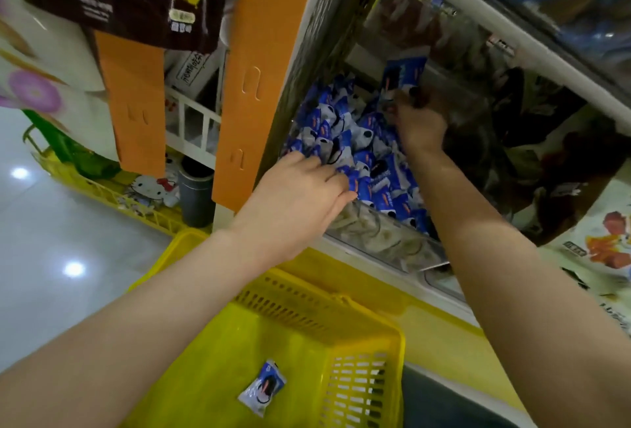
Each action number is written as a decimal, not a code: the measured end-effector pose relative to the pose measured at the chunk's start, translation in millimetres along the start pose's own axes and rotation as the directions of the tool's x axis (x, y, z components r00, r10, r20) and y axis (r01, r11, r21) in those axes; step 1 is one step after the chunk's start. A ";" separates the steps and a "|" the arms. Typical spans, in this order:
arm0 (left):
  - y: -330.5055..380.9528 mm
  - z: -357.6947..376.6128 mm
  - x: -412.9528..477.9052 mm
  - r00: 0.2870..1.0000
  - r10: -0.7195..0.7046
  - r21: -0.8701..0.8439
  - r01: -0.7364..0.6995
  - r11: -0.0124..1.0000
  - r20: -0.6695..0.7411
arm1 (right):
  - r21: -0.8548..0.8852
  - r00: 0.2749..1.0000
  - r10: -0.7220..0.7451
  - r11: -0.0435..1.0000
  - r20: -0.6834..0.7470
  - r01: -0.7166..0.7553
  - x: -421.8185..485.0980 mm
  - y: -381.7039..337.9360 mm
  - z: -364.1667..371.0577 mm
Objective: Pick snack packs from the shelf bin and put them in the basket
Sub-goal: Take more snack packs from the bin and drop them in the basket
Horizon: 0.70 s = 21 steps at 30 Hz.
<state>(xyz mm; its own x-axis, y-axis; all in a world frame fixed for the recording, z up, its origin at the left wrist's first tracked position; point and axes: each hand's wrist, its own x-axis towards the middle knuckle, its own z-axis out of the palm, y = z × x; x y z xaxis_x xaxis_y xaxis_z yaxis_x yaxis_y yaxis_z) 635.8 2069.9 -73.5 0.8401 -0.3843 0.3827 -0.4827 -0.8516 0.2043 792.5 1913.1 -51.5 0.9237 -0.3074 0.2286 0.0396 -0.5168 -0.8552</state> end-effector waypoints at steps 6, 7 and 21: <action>-5.3 11.2 -0.5 0.991 0.038 -0.007 -0.040 0.999 -0.131 | -0.219 0.999 -0.015 0.975 0.032 0.022 29.7 9.8 27.1; -5.8 12.4 -0.6 0.989 0.042 -0.006 -0.044 0.999 -0.143 | -0.263 0.998 -0.034 0.964 0.061 0.049 28.9 11.9 27.2; -5.6 12.6 0.0 0.985 0.040 -0.038 -0.047 0.998 -0.165 | -0.627 0.901 0.033 0.729 0.432 0.273 43.1 8.1 31.6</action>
<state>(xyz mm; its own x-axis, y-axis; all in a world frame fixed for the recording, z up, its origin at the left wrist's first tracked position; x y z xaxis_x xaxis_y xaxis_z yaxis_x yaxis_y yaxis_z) 641.6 2070.2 -86.0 0.7676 -0.3543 0.5340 -0.5310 -0.8182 0.2204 844.7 1920.9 -63.3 0.9984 0.0509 -0.0236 0.0426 -0.9620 -0.2696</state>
